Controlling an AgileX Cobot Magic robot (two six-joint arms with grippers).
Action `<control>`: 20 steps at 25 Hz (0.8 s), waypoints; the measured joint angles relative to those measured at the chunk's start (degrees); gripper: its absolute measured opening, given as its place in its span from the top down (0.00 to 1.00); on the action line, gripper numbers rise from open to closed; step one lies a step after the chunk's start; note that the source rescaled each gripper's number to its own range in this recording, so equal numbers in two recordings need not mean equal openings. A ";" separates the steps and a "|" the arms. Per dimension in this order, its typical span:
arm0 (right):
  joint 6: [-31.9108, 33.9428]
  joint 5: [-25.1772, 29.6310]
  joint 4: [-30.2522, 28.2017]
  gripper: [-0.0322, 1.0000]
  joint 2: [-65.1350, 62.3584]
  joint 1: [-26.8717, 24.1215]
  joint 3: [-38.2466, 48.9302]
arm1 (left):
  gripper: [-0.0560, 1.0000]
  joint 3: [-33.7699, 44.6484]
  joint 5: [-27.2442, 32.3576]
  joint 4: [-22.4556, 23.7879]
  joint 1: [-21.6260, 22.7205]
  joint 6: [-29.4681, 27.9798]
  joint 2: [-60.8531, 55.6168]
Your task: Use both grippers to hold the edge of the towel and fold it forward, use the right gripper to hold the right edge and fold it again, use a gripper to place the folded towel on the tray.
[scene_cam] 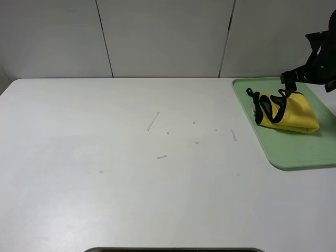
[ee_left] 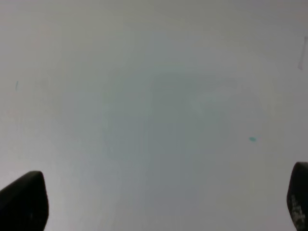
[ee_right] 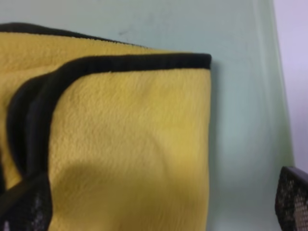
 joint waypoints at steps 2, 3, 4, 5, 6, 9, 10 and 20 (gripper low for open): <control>0.00 2.25 1.81 0.00 -1.32 0.00 -0.04 | 0.00 0.00 0.00 0.00 0.00 0.00 0.00; 0.00 3.62 2.62 0.00 -1.81 0.00 -0.04 | 0.00 0.00 0.00 0.00 0.00 0.00 0.00; 0.00 5.08 3.50 0.00 -2.39 0.00 -0.04 | 0.00 0.00 0.00 0.00 0.00 0.00 0.00; 0.00 6.76 4.27 0.00 -2.97 0.00 -0.04 | 0.00 0.00 0.00 0.00 0.00 0.00 0.00; 0.00 8.20 5.05 0.00 -3.54 0.00 -0.04 | 0.00 0.00 0.00 0.00 0.00 0.00 0.00; 0.00 13.21 6.55 0.00 -4.82 0.11 -0.04 | 0.00 0.00 0.00 0.00 0.00 0.00 0.00; -0.06 14.83 7.12 0.00 -5.09 0.18 -0.04 | 0.00 0.00 0.00 0.00 0.00 0.00 0.00; -2.16 24.86 8.94 0.00 -8.79 5.67 -0.11 | 0.00 0.00 0.00 0.05 0.00 0.00 0.00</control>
